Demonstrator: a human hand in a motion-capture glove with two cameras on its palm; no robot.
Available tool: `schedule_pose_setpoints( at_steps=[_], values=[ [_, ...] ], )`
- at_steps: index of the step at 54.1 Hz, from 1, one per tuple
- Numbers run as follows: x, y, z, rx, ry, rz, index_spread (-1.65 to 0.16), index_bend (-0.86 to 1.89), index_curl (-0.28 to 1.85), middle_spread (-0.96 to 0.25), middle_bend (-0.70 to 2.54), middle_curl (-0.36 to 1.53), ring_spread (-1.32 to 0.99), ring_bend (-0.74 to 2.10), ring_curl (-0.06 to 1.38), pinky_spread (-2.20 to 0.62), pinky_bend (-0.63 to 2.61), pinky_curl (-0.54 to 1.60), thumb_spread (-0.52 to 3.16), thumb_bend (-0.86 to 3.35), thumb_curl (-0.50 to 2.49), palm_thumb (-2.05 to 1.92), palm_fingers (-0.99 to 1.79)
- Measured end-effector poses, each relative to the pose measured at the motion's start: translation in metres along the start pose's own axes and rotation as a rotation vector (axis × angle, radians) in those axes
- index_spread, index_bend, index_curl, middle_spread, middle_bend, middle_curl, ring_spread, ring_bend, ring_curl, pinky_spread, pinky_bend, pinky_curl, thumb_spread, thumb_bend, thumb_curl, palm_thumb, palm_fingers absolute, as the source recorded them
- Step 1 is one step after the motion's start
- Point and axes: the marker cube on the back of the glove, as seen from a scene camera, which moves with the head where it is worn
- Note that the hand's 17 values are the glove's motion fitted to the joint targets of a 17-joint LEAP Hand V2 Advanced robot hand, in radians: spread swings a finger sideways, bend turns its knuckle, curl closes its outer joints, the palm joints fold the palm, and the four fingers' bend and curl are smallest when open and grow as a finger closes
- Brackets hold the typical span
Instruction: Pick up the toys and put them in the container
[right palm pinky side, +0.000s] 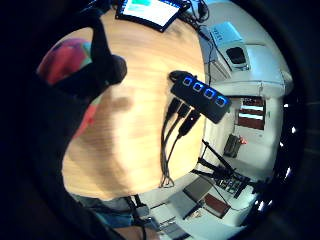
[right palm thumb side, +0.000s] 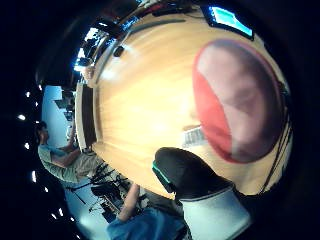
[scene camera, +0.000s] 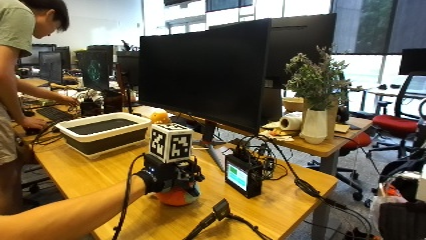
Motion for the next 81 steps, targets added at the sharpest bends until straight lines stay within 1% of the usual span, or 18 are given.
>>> schedule_pose_setpoints(
  at_steps=[7, 17, 19, 23, 26, 27, 29, 30, 31, 32, 33, 34, 36, 46, 59, 70, 72, 81],
  values=[
    [0.004, -0.005, 0.019, -0.038, -0.006, -0.004, -0.32, 0.09, 0.15, -0.11, 0.17, 0.34, -0.09, 0.7, 0.26, 0.0, 1.28, 0.41, 1.06, -0.03, 0.31, -0.02, -0.12],
    [0.004, -0.013, 0.032, 0.032, -0.047, -0.014, -0.32, 0.09, 0.15, -0.08, 0.17, 0.33, -0.08, 0.66, 0.25, -0.01, 1.32, 0.41, 1.03, -0.04, 0.32, -0.02, -0.13],
    [0.004, -0.015, 0.036, 0.071, -0.054, -0.015, -0.32, 0.13, 0.16, -0.09, 0.16, 0.33, -0.09, 0.66, 0.25, -0.03, 1.32, 0.4, 1.04, -0.03, 0.32, -0.01, -0.08],
    [0.004, -0.018, 0.039, 0.138, -0.088, -0.012, -0.34, 0.19, 0.18, -0.13, 0.16, 0.32, -0.15, 0.76, 0.28, -0.1, 1.29, 0.39, 1.12, 0.01, 0.33, 0.05, 0.09],
    [0.004, -0.021, 0.038, 0.171, -0.111, -0.009, -0.35, 0.19, 0.2, -0.17, 0.16, 0.32, -0.18, 0.83, 0.28, -0.15, 1.28, 0.37, 1.17, 0.01, 0.34, 0.08, 0.16],
    [0.003, -0.021, 0.037, 0.18, -0.115, -0.009, -0.35, 0.19, 0.2, -0.19, 0.18, 0.32, -0.2, 0.88, 0.31, -0.18, 1.27, 0.37, 1.19, 0.02, 0.34, 0.1, 0.26],
    [0.002, -0.023, 0.034, 0.198, -0.12, -0.008, -0.35, 0.18, 0.2, -0.21, 0.17, 0.32, -0.23, 0.91, 0.31, -0.21, 1.26, 0.36, 1.22, 0.03, 0.34, 0.11, 0.31],
    [0.001, -0.024, 0.032, 0.205, -0.12, -0.007, -0.35, 0.22, 0.22, -0.25, 0.21, 0.33, -0.25, 0.97, 0.33, -0.24, 1.26, 0.36, 1.26, 0.05, 0.35, 0.15, 0.47],
    [0.001, -0.025, 0.029, 0.21, -0.119, -0.007, -0.35, 0.22, 0.21, -0.26, 0.21, 0.33, -0.26, 0.97, 0.32, -0.25, 1.24, 0.35, 1.28, 0.06, 0.36, 0.17, 0.5],
    [-0.001, -0.025, 0.026, 0.213, -0.118, -0.008, -0.36, 0.21, 0.22, -0.28, 0.21, 0.33, -0.27, 0.99, 0.33, -0.27, 1.23, 0.35, 1.29, 0.07, 0.36, 0.18, 0.53],
    [-0.002, -0.025, 0.023, 0.212, -0.119, -0.01, -0.36, 0.19, 0.22, -0.28, 0.17, 0.33, -0.27, 0.97, 0.33, -0.27, 1.24, 0.35, 1.29, 0.05, 0.35, 0.15, 0.44],
    [-0.005, -0.026, 0.019, 0.21, -0.119, -0.013, -0.36, 0.21, 0.24, -0.31, 0.25, 0.36, -0.28, 1.03, 0.37, -0.29, 1.22, 0.36, 1.33, 0.09, 0.37, 0.22, 0.58],
    [-0.011, -0.026, 0.01, 0.202, -0.122, -0.02, -0.36, 0.18, 0.24, -0.33, 0.28, 0.37, -0.3, 1.03, 0.36, -0.3, 1.2, 0.35, 1.34, 0.12, 0.39, 0.28, 0.62],
    [-0.057, -0.024, -0.042, 0.228, -0.135, -0.06, -0.36, 0.18, 0.28, -0.41, 0.26, 0.4, -0.34, 1.07, 0.4, -0.35, 1.19, 0.38, 1.36, 0.17, 0.45, 0.42, 0.69],
    [-0.158, -0.021, -0.135, 0.312, -0.101, -0.132, -0.36, 0.16, 0.3, -0.47, 0.21, 0.44, -0.36, 1.07, 0.42, -0.37, 1.19, 0.39, 1.33, 0.15, 0.5, 0.46, 0.71],
    [-0.241, -0.018, -0.19, 0.352, -0.108, -0.228, -0.36, 0.15, 0.3, -0.49, 0.19, 0.47, -0.37, 1.07, 0.43, -0.37, 1.2, 0.4, 1.31, 0.12, 0.53, 0.48, 0.71],
    [-0.259, -0.017, -0.2, 0.36, -0.117, -0.247, -0.36, 0.13, 0.29, -0.47, 0.25, 0.49, -0.37, 1.06, 0.43, -0.37, 1.18, 0.4, 1.3, 0.11, 0.53, 0.47, 0.74],
    [-0.322, -0.005, -0.225, 0.411, -0.15, -0.326, -0.36, 0.13, 0.28, -0.42, 0.27, 0.54, -0.37, 1.05, 0.44, -0.37, 1.18, 0.4, 1.3, 0.08, 0.55, 0.47, 0.74]
  ],
)
